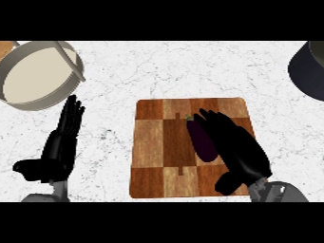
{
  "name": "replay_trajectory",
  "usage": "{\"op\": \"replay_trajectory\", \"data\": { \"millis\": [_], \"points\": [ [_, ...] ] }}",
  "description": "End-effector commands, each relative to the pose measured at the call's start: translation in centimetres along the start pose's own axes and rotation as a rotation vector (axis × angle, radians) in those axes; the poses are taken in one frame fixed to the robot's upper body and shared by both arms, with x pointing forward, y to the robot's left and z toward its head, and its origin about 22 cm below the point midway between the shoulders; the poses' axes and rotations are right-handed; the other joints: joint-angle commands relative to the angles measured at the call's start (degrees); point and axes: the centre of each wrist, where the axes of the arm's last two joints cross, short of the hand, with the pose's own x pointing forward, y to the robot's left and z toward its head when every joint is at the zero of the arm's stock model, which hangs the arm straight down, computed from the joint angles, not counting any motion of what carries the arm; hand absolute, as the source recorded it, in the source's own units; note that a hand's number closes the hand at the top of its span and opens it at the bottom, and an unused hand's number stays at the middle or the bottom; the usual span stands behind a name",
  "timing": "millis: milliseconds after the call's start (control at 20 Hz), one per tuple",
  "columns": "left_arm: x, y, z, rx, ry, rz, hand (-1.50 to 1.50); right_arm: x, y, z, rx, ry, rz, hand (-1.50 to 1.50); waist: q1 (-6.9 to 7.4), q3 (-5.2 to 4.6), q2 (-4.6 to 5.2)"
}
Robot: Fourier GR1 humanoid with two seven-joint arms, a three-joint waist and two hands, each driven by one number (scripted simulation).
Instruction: Pick the eggplant from the cutting board and place it in the pot
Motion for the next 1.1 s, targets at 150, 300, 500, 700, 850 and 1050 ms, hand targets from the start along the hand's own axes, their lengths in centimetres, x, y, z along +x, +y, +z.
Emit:
{"op": "replay_trajectory", "data": {
  "millis": [150, 300, 500, 700, 850, 1050],
  "points": [
    [-0.5, -1.3, 0.0, 0.0, -0.002, 0.0, 0.0, -0.7, 2.9, -2.4, 0.012, 0.007, 0.021, -1.5, 0.0, 0.0, 0.02],
    [-1.6, 0.8, -0.2, -0.001, -0.015, 0.0, 0.0, 0.4, 2.2, -2.2, 0.012, 0.03, 0.021, -1.5, -0.08, -0.01, -0.01],
    [0.1, 1.0, 0.7, 0.006, -0.003, -0.002, 0.0, -3.1, 3.9, -3.4, 0.017, 0.023, 0.011, -1.5, 0.09, 0.01, 0.0],
    [0.3, -1.1, 0.3, -0.008, 0.0, 0.011, 0.0, -1.7, 4.8, -4.0, 0.022, 0.025, 0.011, -1.5, 0.0, 0.0, -0.01],
    [0.7, 0.5, 0.9, -0.013, -0.021, 0.007, 0.0, -0.9, 3.4, -4.6, -0.111, -0.043, 0.09, 1.5, 0.27, 0.01, -0.02],
    [-1.2, -0.1, 2.0, 0.004, -0.016, 0.0, 0.0, -1.6, 2.5, -6.0, -0.157, -0.08, 0.103, 1.5, 0.23, 0.0, 0.03]
  ]
}}
